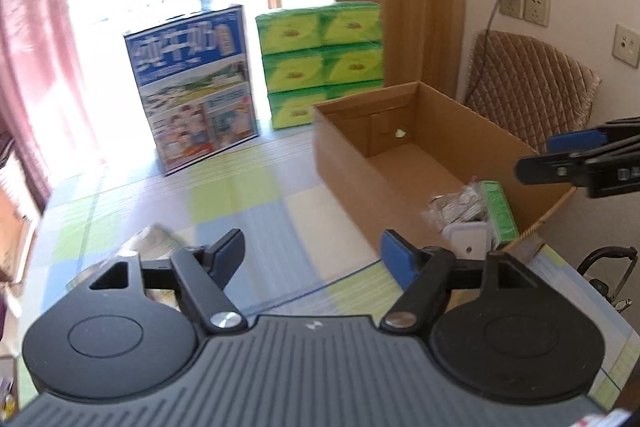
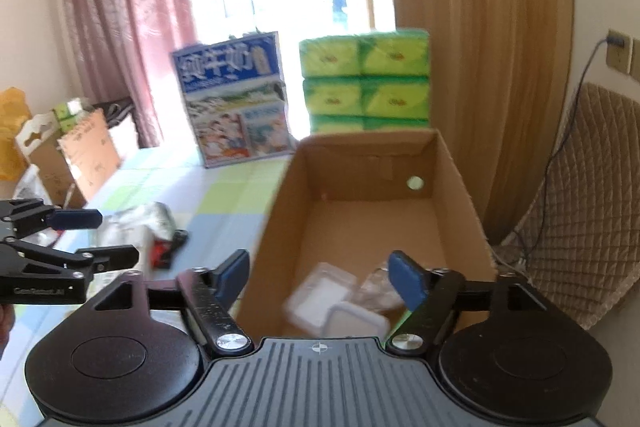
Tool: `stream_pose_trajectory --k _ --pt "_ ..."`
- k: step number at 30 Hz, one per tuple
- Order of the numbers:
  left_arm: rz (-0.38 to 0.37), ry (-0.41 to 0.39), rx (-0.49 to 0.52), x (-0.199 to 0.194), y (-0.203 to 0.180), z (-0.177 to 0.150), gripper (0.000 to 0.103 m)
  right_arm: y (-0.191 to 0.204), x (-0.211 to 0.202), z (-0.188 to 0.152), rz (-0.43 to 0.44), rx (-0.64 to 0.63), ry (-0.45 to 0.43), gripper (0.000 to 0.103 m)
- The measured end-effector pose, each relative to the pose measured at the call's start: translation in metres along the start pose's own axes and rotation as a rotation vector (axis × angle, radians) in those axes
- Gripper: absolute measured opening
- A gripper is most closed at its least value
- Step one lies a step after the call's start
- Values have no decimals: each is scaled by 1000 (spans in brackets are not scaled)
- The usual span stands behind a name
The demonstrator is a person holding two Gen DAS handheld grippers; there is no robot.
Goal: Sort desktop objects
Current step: 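Move both tools back over the table toward the wooden spoon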
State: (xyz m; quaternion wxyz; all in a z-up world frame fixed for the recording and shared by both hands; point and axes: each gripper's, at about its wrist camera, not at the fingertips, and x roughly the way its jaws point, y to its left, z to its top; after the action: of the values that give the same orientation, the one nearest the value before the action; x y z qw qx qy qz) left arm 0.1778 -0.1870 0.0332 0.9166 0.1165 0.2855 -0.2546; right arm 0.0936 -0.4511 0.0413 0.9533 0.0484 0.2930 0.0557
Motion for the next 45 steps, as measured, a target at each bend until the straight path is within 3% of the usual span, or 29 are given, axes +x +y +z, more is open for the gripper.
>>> stream_pose_trajectory --k 5,13,18,31,45 --pt "72 -19 -52 -49 32 -28 84 45 -30 -13 35 -11 -41 101" --pt "213 3 -121 -108 88 -77 102 113 -35 -37 122 -67 -20 101" --pt "271 29 -167 -129 119 -105 102 137 -23 -56 164 -70 17 101" --pt "264 79 -199 -109 151 -147 102 171 29 -90 196 -91 98 101" --pt "235 108 -187 -69 158 -157 102 182 80 -99 213 -150 122 101"
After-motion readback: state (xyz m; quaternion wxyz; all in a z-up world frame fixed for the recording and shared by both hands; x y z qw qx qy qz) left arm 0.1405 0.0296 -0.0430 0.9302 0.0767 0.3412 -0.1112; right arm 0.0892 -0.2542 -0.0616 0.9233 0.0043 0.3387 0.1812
